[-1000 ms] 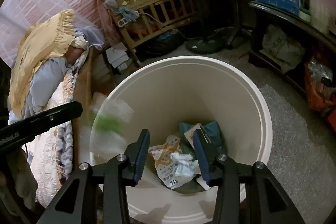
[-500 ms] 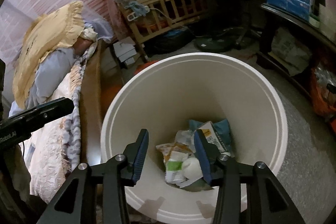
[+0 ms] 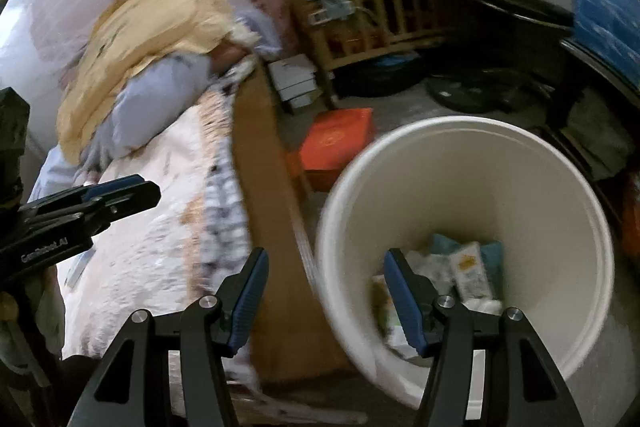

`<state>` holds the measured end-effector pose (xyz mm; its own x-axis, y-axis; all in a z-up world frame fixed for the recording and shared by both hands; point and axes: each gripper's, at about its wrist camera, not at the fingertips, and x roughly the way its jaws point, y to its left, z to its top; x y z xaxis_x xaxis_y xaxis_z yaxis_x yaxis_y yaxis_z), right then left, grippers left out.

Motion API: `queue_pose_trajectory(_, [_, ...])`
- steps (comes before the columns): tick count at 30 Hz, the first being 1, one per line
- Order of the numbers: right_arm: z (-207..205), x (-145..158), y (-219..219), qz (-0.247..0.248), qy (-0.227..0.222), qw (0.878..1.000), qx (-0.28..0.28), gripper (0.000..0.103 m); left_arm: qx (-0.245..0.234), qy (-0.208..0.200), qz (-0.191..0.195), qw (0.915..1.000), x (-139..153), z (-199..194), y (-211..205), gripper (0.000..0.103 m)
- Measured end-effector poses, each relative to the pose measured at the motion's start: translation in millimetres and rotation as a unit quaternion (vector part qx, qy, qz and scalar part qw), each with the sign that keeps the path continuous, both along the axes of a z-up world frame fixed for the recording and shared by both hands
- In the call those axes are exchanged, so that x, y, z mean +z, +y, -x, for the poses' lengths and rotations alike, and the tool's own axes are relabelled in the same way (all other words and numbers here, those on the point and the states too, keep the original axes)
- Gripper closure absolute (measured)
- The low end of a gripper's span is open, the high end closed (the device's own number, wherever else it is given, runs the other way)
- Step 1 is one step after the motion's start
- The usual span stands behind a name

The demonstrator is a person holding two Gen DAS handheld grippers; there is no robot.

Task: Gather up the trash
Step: 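Return both open tools to the two medicine boxes on the bed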

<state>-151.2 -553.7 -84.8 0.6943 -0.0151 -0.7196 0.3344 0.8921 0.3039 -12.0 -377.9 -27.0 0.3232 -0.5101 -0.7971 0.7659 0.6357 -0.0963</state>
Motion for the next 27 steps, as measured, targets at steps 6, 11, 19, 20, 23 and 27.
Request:
queue_pose_trajectory(6, [-35.4,5.7,54.0,0.007,0.000,0.998,0.062,0.044,0.049,0.003,-0.006,0.9988,-5.5,-25.1,79.0,0.059])
queue_pose_trajectory(11, [-61.4,11.8,99.5,0.014,-0.004,0.994,0.112,0.043,0.097,0.008,-0.033,0.9947,-23.6,-41.9,148.2,0.059])
queue_pose_trajectory(19, [-104.8,12.9,174.6,0.030,0.003,0.980,0.196,0.041,0.192,0.048,-0.081,0.9769,-69.0,-79.3,249.5,0.059])
queue_pose_trajectory(20, [-109.0,12.5,181.1,0.031,0.004,0.979,0.203,0.041,0.205,0.051,-0.081,0.9742,-72.3,-86.0,258.3,0.059])
queue_pose_trajectory(23, [-127.5,8.5,202.8,0.035,0.013,0.973,0.228,0.041,0.252,0.066,-0.081,0.9622,-82.1,-112.9,283.7,0.059])
queue_pose_trajectory(27, [-157.7,2.5,227.9,0.037,0.024,0.964,0.260,0.039,0.311,0.074,-0.068,0.9450,-86.3,-149.5,314.3,0.059])
